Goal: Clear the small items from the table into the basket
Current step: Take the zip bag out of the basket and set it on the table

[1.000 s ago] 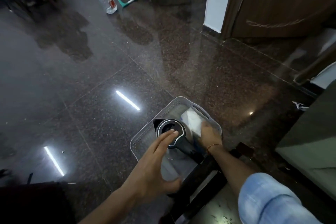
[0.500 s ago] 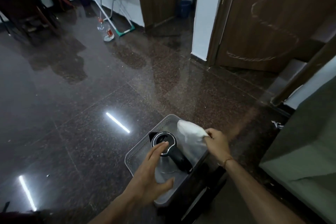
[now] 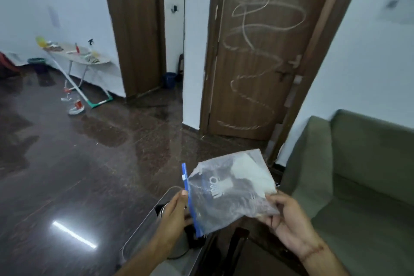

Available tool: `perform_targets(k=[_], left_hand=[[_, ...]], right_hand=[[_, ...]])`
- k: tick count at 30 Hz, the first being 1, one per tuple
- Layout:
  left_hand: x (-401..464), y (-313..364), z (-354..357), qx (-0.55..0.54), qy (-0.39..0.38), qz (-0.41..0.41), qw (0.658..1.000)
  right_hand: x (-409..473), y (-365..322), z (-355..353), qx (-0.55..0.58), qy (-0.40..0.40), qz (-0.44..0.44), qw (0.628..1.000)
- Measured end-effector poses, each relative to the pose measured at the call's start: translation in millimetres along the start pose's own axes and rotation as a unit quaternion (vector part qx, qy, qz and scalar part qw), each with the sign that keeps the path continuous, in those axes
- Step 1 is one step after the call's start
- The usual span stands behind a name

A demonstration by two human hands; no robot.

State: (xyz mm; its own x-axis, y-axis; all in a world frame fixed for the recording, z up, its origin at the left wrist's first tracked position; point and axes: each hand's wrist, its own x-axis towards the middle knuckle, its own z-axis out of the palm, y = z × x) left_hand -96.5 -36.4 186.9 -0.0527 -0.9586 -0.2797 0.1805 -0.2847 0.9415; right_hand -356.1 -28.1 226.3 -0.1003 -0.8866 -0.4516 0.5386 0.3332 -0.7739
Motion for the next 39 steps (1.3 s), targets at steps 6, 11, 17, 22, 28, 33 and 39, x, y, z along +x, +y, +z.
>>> perform_targets(k=[6,11,17,22,28,33,39], left_hand=[[-36,26,31,0.039,-0.094,0.057,0.993],[-62,27,64,0.061,-0.169,0.084,0.980],[-96,4,121,0.181,-0.204,0.066,0.960],[-147,-31,183,0.252,-0.255,0.114,0.926],[-197,-67,240,0.313,-0.180,0.169,0.917],[-216,-80,265,0.326,-0.128,0.217,0.911],[-224,-85,299,0.336,-0.180,0.339,0.860]], right_hand=[[-64,32,-40,0.009,0.102,0.019,0.995],[-102,58,-71,-0.090,0.249,-0.027,0.964],[-155,49,-72,-0.180,0.249,-0.172,0.936],[-198,39,-98,-0.168,0.128,-0.149,0.966],[-235,32,-184,-0.163,0.223,-0.153,0.949],[-261,22,-238,-0.204,0.320,-0.168,0.910],[-287,10,-222,-0.393,0.332,-0.380,0.769]])
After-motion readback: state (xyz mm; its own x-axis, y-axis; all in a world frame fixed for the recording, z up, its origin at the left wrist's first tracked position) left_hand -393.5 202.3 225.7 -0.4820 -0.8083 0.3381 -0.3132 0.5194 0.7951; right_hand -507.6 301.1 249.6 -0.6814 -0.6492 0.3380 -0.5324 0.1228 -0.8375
